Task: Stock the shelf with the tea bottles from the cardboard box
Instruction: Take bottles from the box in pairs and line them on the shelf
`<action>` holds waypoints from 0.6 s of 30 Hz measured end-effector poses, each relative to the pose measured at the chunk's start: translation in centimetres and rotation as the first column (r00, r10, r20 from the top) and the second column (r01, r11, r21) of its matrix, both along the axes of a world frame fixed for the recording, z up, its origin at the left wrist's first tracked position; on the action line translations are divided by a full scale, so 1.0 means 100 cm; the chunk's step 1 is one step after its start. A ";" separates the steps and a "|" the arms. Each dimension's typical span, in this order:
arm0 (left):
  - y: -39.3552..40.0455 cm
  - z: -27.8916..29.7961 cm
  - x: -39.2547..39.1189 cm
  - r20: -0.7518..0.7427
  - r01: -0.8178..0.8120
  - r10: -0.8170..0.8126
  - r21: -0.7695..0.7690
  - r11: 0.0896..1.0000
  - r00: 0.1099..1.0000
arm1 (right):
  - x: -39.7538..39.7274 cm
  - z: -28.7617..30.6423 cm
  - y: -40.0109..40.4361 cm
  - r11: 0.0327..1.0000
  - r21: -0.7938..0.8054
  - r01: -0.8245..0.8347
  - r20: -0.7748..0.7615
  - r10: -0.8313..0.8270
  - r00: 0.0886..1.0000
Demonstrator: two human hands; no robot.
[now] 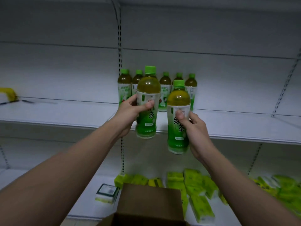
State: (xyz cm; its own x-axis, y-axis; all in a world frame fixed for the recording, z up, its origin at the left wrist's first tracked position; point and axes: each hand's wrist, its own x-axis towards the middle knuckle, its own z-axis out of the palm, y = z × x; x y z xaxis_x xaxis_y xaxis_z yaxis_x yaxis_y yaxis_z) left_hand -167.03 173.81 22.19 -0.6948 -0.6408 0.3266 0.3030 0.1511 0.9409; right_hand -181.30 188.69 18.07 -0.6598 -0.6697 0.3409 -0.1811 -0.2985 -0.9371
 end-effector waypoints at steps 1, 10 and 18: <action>-0.004 0.005 -0.008 -0.005 -0.032 0.032 -0.003 0.999 0.999 | -0.006 0.004 -0.005 1.000 -0.002 0.015 -0.003 -0.015 1.000; -0.042 -0.002 -0.053 0.076 -0.109 0.115 -0.071 0.991 0.991 | -0.048 0.018 -0.038 1.000 0.029 0.009 -0.072 -0.007 0.997; -0.052 -0.004 -0.080 0.072 -0.026 0.030 -0.061 0.998 0.997 | -0.060 0.013 -0.069 0.999 -0.030 -0.034 -0.023 0.034 0.999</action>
State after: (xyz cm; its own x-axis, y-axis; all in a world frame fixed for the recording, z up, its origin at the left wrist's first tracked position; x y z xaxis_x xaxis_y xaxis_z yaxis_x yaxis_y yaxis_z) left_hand -174.99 168.56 21.83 -0.7002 -0.6411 0.3143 0.2289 0.2154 0.9493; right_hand -187.26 181.84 19.37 -0.6289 -0.6807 0.3758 -0.1909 -0.3333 -0.9233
